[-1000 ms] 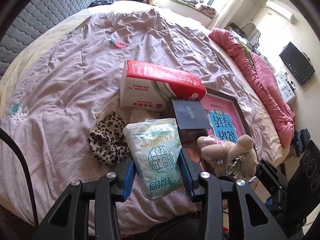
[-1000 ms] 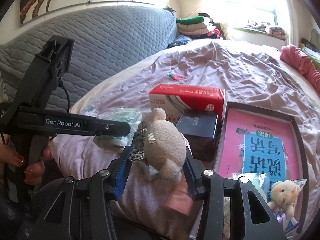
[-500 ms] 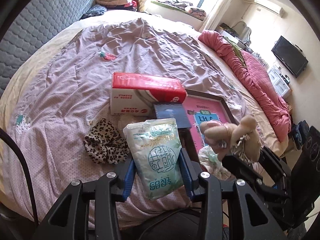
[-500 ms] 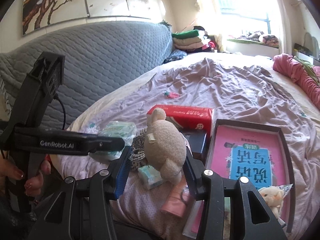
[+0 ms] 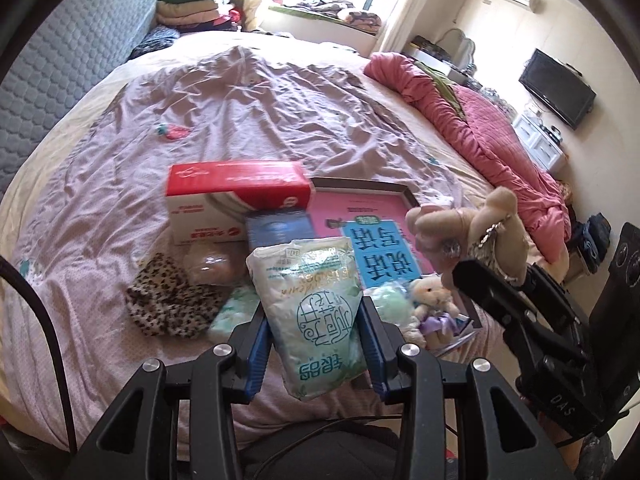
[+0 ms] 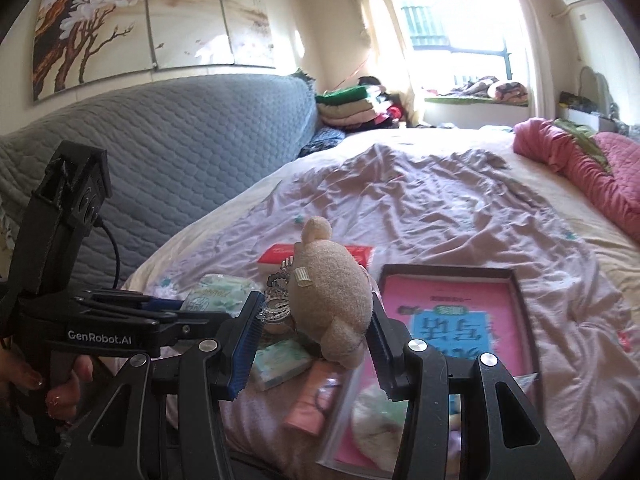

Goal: Organize soft objects
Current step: 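Carry the white bag in the left tool and plush bear in the right tool over the tray, then lower the plush bear onto the tray and open the right tool while the left tool lowers the white bag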

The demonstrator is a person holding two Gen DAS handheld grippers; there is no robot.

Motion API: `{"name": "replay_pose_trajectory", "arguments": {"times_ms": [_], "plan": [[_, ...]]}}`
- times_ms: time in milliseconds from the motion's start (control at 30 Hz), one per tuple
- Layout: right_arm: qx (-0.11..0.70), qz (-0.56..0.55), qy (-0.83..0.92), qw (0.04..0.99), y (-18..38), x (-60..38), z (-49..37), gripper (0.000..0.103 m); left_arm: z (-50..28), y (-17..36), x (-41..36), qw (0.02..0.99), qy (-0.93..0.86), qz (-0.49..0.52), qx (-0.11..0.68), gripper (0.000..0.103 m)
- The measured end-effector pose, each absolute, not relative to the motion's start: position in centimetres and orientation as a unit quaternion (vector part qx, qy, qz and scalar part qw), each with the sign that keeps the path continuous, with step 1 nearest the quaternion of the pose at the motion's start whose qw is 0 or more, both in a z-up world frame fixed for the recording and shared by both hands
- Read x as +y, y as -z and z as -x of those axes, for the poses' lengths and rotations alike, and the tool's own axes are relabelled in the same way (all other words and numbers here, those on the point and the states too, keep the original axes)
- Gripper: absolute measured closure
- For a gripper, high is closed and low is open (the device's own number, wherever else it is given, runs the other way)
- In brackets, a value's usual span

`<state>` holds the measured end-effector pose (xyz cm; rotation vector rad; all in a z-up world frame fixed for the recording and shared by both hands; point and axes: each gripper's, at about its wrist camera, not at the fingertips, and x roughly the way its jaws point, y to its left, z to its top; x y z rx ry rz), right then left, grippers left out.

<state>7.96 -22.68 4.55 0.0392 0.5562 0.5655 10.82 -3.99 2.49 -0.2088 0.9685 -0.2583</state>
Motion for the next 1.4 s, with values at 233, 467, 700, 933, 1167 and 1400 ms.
{"name": "replay_pose_trajectory", "arguments": {"times_ms": [233,467,700,933,1167,1400], "plan": [[0.249,-0.029,-0.223,0.942,-6.2,-27.4,-7.6,0.052,-11.8,-2.9,-7.8,0.868,0.156,0.081,0.464,0.061],[0.237,-0.057,-0.177,0.954,-6.8,-32.1,-7.3,0.052,-12.8,-2.2,-11.2,0.862,0.177,0.065,0.471,0.061],[0.239,-0.072,-0.160,0.955,-6.2,-34.2,-7.5,0.052,-13.1,-1.1,-14.6,0.852,0.199,0.044,0.482,0.061],[0.244,-0.083,-0.143,0.956,-5.1,-35.7,-7.7,0.052,-13.9,1.3,-17.8,0.837,0.209,0.027,0.506,0.061],[0.257,-0.095,-0.129,0.953,-3.4,-37.1,-8.3,0.051,-14.8,3.6,-20.0,0.825,0.212,0.013,0.523,0.061],[0.274,-0.104,-0.128,0.948,-1.4,-37.9,-9.3,0.051,-15.7,6.1,-21.2,0.813,0.209,0.002,0.543,0.061]]}}
